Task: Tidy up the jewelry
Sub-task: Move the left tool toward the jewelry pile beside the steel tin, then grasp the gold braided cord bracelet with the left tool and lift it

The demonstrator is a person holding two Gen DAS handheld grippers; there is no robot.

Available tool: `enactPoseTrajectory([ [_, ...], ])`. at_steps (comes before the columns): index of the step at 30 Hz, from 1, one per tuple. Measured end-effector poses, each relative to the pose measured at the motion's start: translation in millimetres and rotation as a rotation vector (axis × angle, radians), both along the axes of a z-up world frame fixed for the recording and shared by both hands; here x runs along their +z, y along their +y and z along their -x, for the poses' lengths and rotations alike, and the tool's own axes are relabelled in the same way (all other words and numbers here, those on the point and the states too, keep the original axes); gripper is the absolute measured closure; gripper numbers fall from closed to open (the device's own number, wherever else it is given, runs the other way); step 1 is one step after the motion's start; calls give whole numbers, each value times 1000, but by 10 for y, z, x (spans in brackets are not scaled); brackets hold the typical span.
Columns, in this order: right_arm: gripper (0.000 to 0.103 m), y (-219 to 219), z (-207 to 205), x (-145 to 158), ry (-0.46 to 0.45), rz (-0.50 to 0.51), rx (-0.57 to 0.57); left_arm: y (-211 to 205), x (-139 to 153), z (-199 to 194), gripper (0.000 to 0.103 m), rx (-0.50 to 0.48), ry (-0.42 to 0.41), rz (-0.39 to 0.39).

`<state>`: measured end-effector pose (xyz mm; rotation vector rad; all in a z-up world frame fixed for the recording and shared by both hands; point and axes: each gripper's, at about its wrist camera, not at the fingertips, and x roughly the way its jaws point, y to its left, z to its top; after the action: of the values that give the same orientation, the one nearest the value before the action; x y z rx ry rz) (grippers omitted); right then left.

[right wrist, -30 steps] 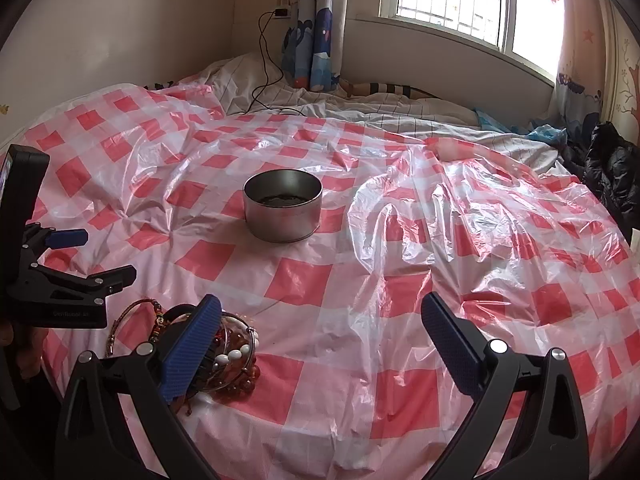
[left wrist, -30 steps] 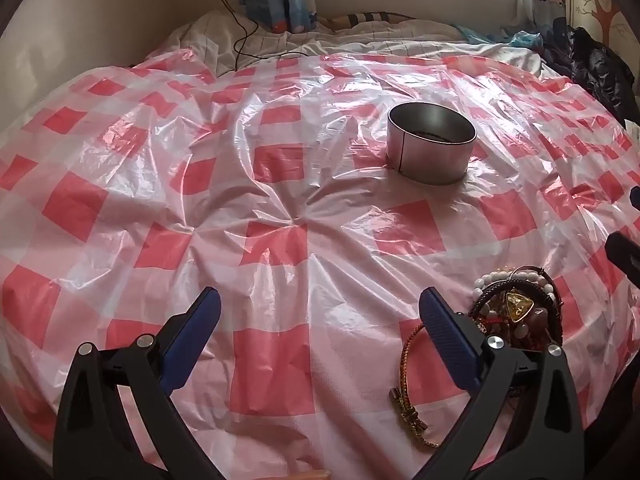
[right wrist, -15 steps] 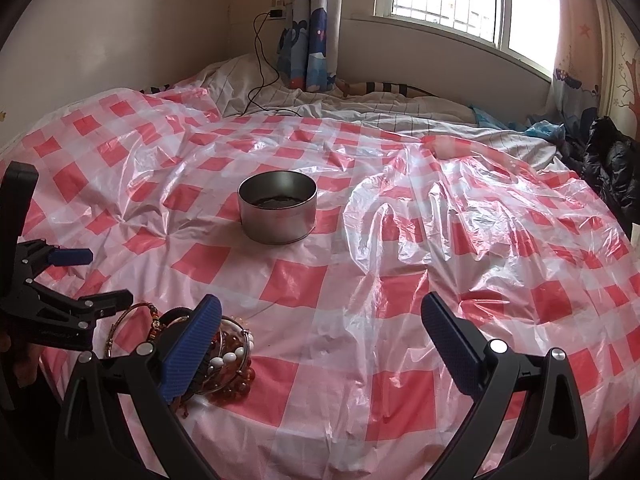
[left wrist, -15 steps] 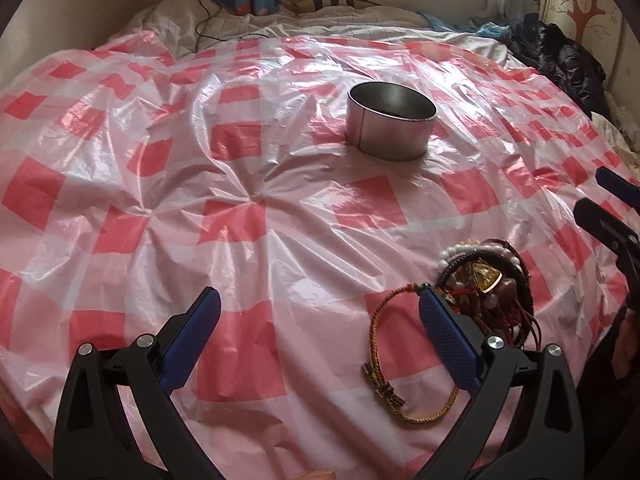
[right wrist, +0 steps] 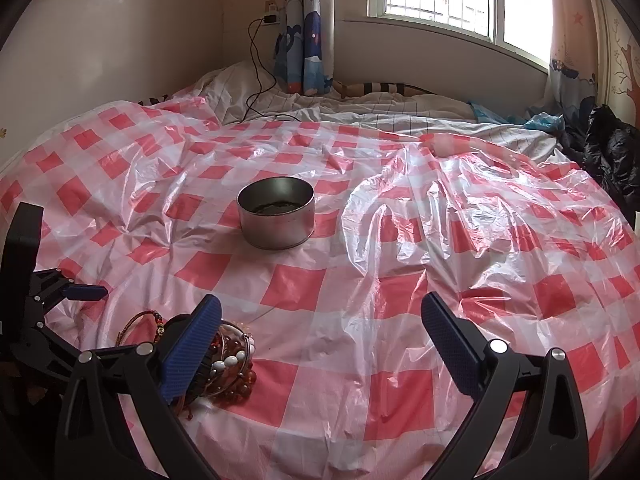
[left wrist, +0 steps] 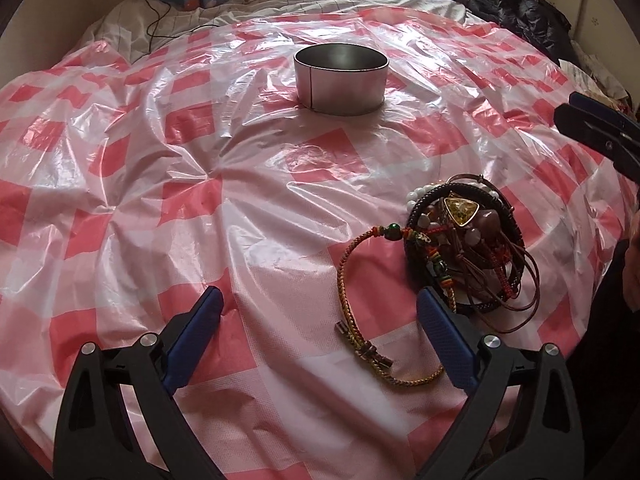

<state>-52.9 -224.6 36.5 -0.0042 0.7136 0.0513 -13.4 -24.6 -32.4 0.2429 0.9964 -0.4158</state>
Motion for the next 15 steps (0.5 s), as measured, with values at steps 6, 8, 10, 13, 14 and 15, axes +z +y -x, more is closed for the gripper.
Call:
enactPoseTrajectory([
  [6,7,3,13,1,-10,12,6,65,22,3,29,-4,3,21],
  [8,7,-2,10,1,-8,11,7,101,50,3,31,1,-11,37],
  [10,7,6,13,-10,-9,12,8,99,93,27,30,0,-50,28],
  [13,7,5,10,-11,-9,11,7,70,151,71,30,-22,-94,18],
  [14,7,3,12,-5,-9,11,7,53,137,70,30,-36,-80,23],
  [15,7,3,13,-2,-9,11,7,27,109,72,30,-52,-64,18],
])
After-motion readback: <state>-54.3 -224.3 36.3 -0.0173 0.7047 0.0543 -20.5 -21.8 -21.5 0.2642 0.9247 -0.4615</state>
